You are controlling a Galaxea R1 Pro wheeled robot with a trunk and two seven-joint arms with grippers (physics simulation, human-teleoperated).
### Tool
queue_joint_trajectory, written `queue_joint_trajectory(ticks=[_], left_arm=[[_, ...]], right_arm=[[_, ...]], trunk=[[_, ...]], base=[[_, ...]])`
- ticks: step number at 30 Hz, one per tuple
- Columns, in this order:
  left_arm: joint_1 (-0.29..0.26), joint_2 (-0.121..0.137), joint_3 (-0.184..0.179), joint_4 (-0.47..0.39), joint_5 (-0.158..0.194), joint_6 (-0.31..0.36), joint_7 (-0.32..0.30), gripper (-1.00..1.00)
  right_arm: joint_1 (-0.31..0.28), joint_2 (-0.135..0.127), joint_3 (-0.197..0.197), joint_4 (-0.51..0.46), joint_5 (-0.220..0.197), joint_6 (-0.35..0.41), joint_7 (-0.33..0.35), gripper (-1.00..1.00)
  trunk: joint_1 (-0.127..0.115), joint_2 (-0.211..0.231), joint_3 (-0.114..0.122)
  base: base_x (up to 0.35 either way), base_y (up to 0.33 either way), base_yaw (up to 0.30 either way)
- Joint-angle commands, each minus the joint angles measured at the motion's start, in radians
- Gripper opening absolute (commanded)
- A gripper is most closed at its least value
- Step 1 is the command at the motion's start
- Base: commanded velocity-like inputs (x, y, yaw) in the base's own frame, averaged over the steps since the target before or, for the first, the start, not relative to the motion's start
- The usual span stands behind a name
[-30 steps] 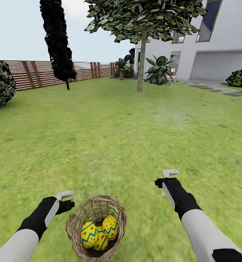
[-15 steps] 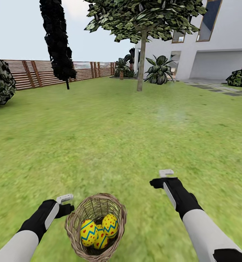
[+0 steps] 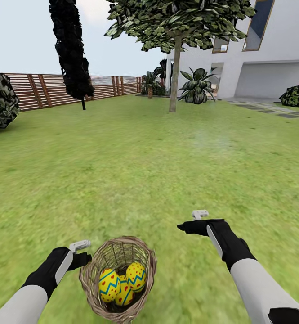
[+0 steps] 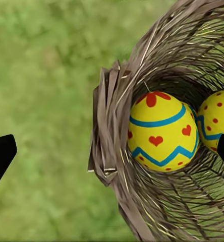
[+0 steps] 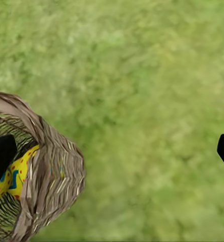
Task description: Take the three Easter eggs out of the wicker basket on the lawn in the garden, then place them on the lawn next to a single tree (choose any tree) so that all three eggs are next to the same tree and none are left in the basket.
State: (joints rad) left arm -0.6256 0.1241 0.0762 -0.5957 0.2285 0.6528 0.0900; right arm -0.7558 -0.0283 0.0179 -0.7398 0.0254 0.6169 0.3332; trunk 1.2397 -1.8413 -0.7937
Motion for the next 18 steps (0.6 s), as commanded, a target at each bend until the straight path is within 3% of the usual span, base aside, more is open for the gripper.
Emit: queue_joint_trajectory(ticks=[1, 18], left_arm=[[0.000, 0.000, 0.000, -0.001, 0.011, 0.002, 0.008, 1.00], [0.000, -0.001, 0.000, -0.001, 0.011, -0.015, 0.008, 1.00]], right_arm=[[0.000, -0.001, 0.002, -0.002, 0.003, 0.004, 0.004, 1.00], [0.000, -0.001, 0.002, -0.003, 0.005, 0.004, 0.004, 1.00]], trunk=[[0.004, -0.008, -0.004], [0.069, -0.127, -0.057]], base=[[0.000, 0.000, 0.000], [0.000, 0.000, 0.000]])
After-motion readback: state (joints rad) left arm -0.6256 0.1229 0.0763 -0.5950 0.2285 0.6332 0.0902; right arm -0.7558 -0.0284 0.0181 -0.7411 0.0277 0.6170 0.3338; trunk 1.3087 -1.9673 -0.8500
